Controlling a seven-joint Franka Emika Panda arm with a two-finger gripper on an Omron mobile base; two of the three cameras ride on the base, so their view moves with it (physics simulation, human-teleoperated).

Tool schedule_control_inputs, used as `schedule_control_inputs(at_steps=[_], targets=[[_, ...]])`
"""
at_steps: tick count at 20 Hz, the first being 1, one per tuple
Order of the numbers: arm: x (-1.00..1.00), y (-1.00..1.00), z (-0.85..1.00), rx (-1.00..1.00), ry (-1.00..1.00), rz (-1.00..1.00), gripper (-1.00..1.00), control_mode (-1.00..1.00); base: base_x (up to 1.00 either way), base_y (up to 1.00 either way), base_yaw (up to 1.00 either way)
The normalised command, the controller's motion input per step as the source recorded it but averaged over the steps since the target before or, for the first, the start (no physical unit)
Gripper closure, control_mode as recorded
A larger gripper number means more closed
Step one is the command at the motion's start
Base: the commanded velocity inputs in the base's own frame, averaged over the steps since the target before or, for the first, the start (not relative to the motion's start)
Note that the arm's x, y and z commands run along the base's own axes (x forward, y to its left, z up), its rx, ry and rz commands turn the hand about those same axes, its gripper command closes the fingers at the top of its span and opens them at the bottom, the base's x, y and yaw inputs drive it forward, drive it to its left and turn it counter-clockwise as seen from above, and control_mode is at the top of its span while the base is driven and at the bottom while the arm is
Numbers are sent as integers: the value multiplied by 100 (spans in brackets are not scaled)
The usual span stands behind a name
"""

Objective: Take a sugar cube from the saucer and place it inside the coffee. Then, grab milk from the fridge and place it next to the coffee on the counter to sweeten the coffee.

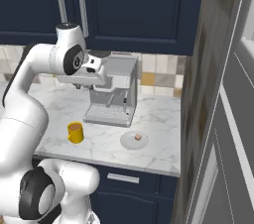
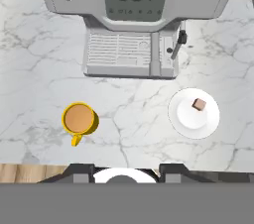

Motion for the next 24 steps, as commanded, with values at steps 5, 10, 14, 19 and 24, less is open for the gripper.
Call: schedule_control_inputs(at_steps=[5, 10, 14, 19, 24], targets=[[-68, -40, -6, 2, -2, -3, -100, -100, 0, 0, 0], [-70, -97, -51, 2, 2, -3, -100, -100, 0, 0, 0], [2, -81, -57, -2, 2, 1, -100, -100, 0, 0, 0], [63, -38, -72, -5, 11, 0, -100, -100, 0, 0, 0], [41, -22, -73, -2, 6, 0, -100, -100, 0, 0, 0]])
